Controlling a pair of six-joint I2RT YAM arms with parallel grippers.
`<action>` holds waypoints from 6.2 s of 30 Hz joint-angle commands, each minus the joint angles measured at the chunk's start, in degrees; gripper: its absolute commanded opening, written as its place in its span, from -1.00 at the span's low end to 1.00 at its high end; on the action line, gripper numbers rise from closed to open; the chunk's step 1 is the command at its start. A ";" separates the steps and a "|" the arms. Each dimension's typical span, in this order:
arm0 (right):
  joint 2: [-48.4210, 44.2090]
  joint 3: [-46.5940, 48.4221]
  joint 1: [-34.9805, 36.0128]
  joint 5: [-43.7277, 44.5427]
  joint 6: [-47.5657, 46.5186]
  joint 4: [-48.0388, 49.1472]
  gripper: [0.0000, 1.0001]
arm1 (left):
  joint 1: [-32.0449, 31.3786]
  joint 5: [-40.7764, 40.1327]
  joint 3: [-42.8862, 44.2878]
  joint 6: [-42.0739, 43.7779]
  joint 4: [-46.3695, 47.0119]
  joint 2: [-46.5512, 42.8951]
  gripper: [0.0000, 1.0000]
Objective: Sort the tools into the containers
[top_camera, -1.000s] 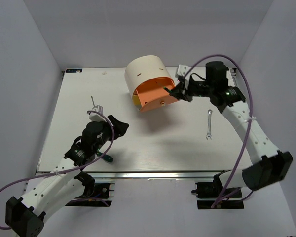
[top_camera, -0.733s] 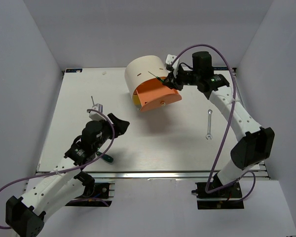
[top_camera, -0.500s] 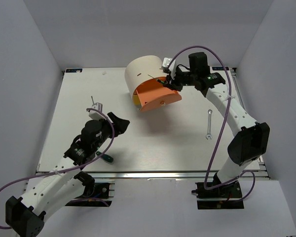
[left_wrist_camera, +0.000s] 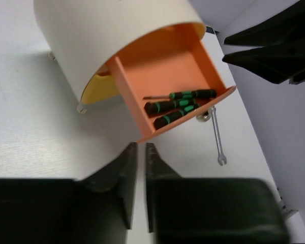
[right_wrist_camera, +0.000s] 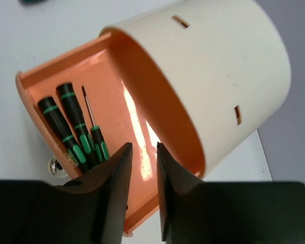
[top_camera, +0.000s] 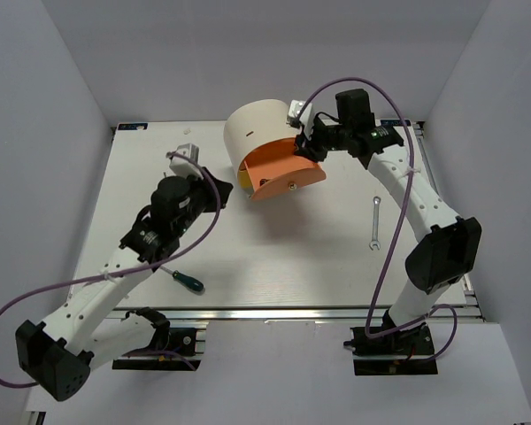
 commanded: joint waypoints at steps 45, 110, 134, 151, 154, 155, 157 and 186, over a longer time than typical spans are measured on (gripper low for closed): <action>-5.38 -24.17 1.15 4.45 7.42 25.28 -0.89 | 25.04 46.81 54.81 8.25 18.32 65.03 0.71; 7.09 -26.01 6.07 26.50 74.57 47.87 0.13 | 27.94 36.71 48.48 -1.51 24.39 59.58 0.74; 2.27 -34.78 6.07 28.27 73.60 58.24 -0.79 | 26.62 38.03 47.60 -1.95 24.83 60.73 0.73; -18.30 -58.70 6.07 27.48 73.52 55.86 -0.57 | 27.32 30.84 48.04 1.13 18.26 56.61 0.72; -18.83 -59.14 6.07 26.52 72.99 56.13 -0.38 | 27.76 25.84 46.29 2.53 13.70 54.06 0.66; -19.00 -59.23 6.07 26.25 72.73 56.56 -0.35 | 27.94 24.33 45.59 3.15 12.28 51.87 0.63; -19.27 -59.23 6.07 25.55 72.29 56.66 -0.15 | 28.38 21.43 43.05 4.81 7.81 47.66 0.55; -37.99 -68.46 3.79 4.72 52.07 42.68 0.33 | 27.24 -5.48 18.07 16.16 -25.35 44.99 0.43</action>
